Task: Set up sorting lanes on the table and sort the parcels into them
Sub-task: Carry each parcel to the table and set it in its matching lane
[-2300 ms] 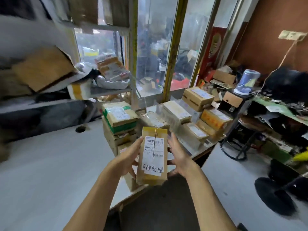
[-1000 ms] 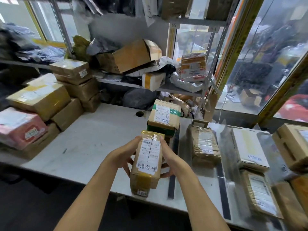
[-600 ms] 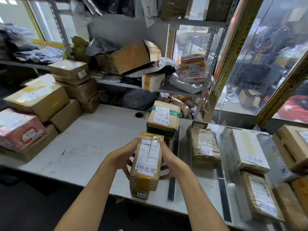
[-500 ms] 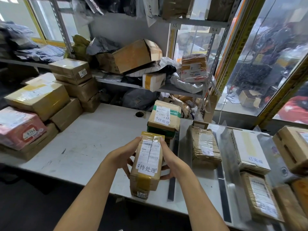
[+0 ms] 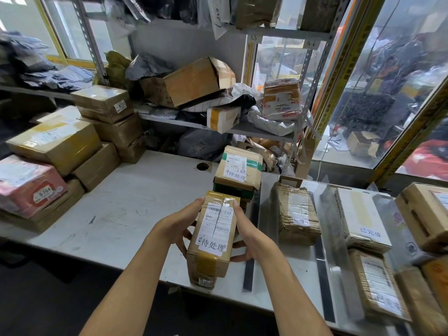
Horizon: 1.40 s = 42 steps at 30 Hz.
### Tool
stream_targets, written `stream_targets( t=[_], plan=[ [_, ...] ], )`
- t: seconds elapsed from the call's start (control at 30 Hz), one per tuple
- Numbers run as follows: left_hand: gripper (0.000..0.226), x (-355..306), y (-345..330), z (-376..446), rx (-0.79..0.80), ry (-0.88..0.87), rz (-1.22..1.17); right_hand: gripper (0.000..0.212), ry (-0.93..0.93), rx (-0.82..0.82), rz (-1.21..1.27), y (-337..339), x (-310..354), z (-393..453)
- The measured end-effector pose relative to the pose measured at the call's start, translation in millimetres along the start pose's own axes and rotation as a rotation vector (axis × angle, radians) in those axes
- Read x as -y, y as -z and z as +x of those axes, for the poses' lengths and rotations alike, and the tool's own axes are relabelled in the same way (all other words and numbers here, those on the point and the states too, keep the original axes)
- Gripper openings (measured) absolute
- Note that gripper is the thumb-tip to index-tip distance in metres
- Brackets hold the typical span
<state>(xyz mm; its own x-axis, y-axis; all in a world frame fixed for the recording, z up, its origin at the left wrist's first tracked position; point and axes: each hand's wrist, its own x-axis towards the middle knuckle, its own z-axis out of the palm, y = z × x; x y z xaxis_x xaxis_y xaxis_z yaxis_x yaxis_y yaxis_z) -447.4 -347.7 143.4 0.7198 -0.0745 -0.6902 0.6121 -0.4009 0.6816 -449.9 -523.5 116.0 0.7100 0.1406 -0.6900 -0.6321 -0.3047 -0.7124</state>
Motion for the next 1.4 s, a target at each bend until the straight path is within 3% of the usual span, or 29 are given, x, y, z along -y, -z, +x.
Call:
stream_targets(
  t=[0.17, 0.33, 0.67, 0.97, 1.03, 1.13, 1.23, 1.4],
  plan=[
    [0.081, -0.3, -2.2, -1.0, -0.008, -0.002, -0.004, 0.087, 0.000, -0.001, 0.009, 1.0, -1.5, -1.8],
    [0.094, -3.7, -6.8, -5.0, 0.014, -0.015, 0.015, 0.087, 0.008, -0.013, 0.004, 4.4, -2.6, -2.8],
    [0.077, -6.1, -9.3, -5.4, 0.009, -0.026, 0.013, 0.085, 0.024, -0.027, -0.016, 6.9, -0.5, -6.4],
    [0.085, -22.5, -46.1, 4.7, 0.193, -0.070, 0.020, 0.088, 0.011, -0.150, 0.043, 53.0, -22.7, -23.7],
    [0.075, -23.6, -56.8, 6.0, 0.204, -0.061, 0.027, 0.085, 0.018, -0.161, 0.049, 59.3, -29.2, -24.6],
    [0.062, -17.8, -69.5, 11.3, 0.194, -0.028, 0.030, 0.087, -0.032, -0.170, 0.053, 60.3, -38.4, -20.6],
    [0.074, -6.4, -80.0, 22.2, 0.142, 0.023, 0.099, 0.088, -0.075, -0.165, 0.031, 54.7, -49.0, -10.7],
    [0.072, 5.8, -88.7, 39.3, 0.021, 0.035, 0.193, 0.088, -0.085, -0.150, 0.025, 37.7, -60.5, 3.3]
  ],
)
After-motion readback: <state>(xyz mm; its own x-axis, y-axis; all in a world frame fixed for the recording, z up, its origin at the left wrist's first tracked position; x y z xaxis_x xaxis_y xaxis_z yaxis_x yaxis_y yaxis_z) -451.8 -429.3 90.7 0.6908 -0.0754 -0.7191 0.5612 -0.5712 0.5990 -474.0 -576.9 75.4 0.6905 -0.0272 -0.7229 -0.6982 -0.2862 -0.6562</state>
